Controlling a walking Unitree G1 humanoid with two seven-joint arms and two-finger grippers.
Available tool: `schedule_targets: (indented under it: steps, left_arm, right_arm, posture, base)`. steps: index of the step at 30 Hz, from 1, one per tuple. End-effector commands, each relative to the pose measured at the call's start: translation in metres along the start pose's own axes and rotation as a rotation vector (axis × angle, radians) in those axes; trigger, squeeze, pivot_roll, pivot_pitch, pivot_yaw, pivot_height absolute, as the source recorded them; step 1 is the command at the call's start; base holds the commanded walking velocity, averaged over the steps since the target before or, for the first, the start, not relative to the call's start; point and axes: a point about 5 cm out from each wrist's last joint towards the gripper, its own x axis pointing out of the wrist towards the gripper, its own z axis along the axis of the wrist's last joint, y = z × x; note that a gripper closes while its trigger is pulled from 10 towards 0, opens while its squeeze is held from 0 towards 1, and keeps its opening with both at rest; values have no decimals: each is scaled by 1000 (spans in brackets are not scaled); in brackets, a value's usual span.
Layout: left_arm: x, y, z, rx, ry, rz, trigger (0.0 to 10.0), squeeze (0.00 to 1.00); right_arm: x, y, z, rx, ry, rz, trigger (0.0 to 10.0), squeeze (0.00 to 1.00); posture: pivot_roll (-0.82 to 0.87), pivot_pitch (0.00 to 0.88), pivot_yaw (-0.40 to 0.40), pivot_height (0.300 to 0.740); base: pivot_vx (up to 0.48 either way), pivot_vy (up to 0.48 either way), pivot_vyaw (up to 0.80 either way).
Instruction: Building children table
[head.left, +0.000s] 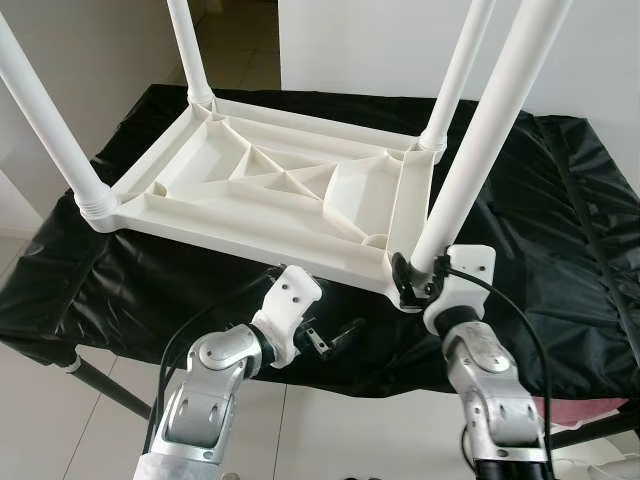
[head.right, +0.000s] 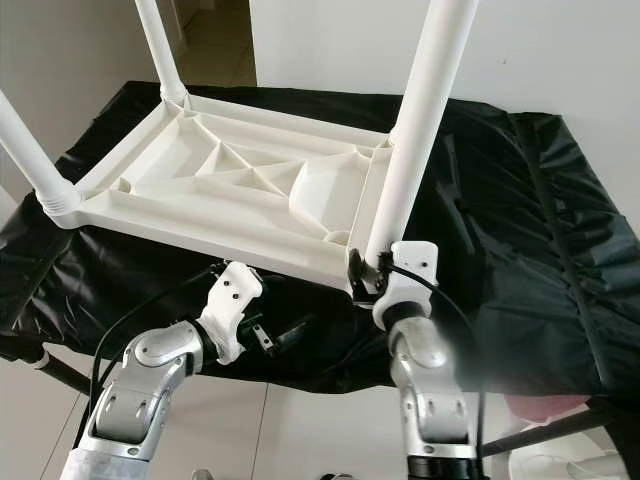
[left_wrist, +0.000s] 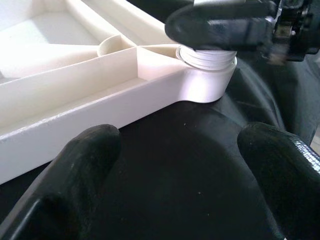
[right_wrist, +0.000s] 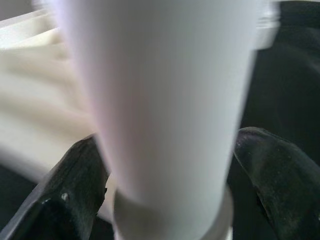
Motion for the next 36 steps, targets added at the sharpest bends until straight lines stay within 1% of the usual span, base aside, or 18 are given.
schedule_targets:
  steps: [1, 2, 4, 5, 10, 11, 13, 15, 16, 17, 18, 19, 23, 27, 28, 33, 35, 36]
  left_arm:
    - [-3, 7, -1, 3, 8, 164, 10000, 0]
    - [-3, 7, -2, 5, 10, 163, 10000, 0]
    - [-2, 9, 1, 13, 7, 159, 10000, 0]
    - [-2, 9, 1, 13, 7, 159, 10000, 0]
    - [-1, 10, 1, 13, 5, 156, 10000, 0]
    - [-1, 10, 1, 13, 5, 156, 10000, 0]
    - [-1, 9, 1, 15, 5, 152, 10000, 0]
    - [-1, 9, 1, 15, 5, 152, 10000, 0]
    - [0, 10, 2, 16, 3, 151, 10000, 0]
    - [0, 11, 3, 16, 2, 153, 10000, 0]
    - [0, 11, 3, 16, 2, 153, 10000, 0]
    - [2, 11, 3, 15, 0, 155, 10000, 0]
    - [3, 11, 3, 13, -2, 157, 10000, 0]
    - [5, 9, 2, 7, -7, 157, 10000, 0]
    - [5, 9, 2, 4, -9, 157, 10000, 0]
    - [5, 8, 2, 0, -10, 154, 10000, 0]
    - [4, 7, 2, 0, -4, 147, 10000, 0]
    - [4, 7, 2, 0, -4, 147, 10000, 0]
  right_arm:
    - [0, 1, -5, 9, 11, 73, 10000, 169]
    - [0, -1, -6, -3, 10, 104, 10000, 0]
    - [5, -2, -3, -35, -4, 210, 10000, 0]
    - [5, -2, -3, -35, -4, 210, 10000, 0]
    - [17, -1, 1, -81, -17, 393, 10000, 0]
    - [17, -1, 1, -81, -17, 393, 10000, 0]
    - [22, 1, 3, -116, -25, 472, 10000, 0]
    - [22, 1, 3, -116, -25, 472, 10000, 0]
    - [24, 3, 5, -126, -29, 516, 8941, 0]
    - [25, 4, 7, -133, -31, 552, 4627, 0]
    - [25, 4, 7, -133, -31, 552, 4627, 0]
    - [24, 3, 7, -144, -26, 581, 0, 0]
    - [23, 1, 7, -156, -19, 592, 0, 0]
    - [15, -9, 1, -127, 10, 549, 0, 0]
    - [13, -12, -1, -117, 18, 514, 10000, 0]
    - [9, -13, -5, -90, 36, 439, 10000, 0]
    - [7, -11, -9, -60, 56, 281, 10000, 0]
    - [7, -11, -9, -60, 56, 281, 10000, 0]
  posture:
    - [-41, 114, 25, 740]
    - [-41, 113, 28, 740]
    - [-44, 114, 34, 740]
    - [-44, 114, 34, 740]
    - [-43, 117, 37, 740]
    - [-43, 117, 37, 740]
    - [-39, 114, 32, 740]
    - [-39, 114, 32, 740]
    - [-40, 117, 28, 740]
    - [-44, 120, 30, 740]
    - [-44, 120, 30, 740]
    - [-49, 119, 24, 740]
    - [-51, 118, 24, 740]
    - [-60, 122, 15, 740]
    - [-61, 122, 15, 740]
    - [-61, 123, 17, 740]
    - [-56, 124, 25, 740]
    - [-56, 124, 25, 740]
  base:
    - [0, 0, 0]
    - [0, 0, 0]
    - [0, 0, 0]
    - [0, 0, 0]
    - [0, 0, 0]
    - [0, 0, 0]
    - [0, 0, 0]
    - [0, 0, 0]
    - [0, 0, 0]
    - [0, 0, 0]
    - [0, 0, 0]
    - [0, 0, 0]
    - [0, 0, 0]
    - [0, 0, 0]
    - [0, 0, 0]
    - [0, 0, 0]
    - [0, 0, 0]
    - [0, 0, 0]
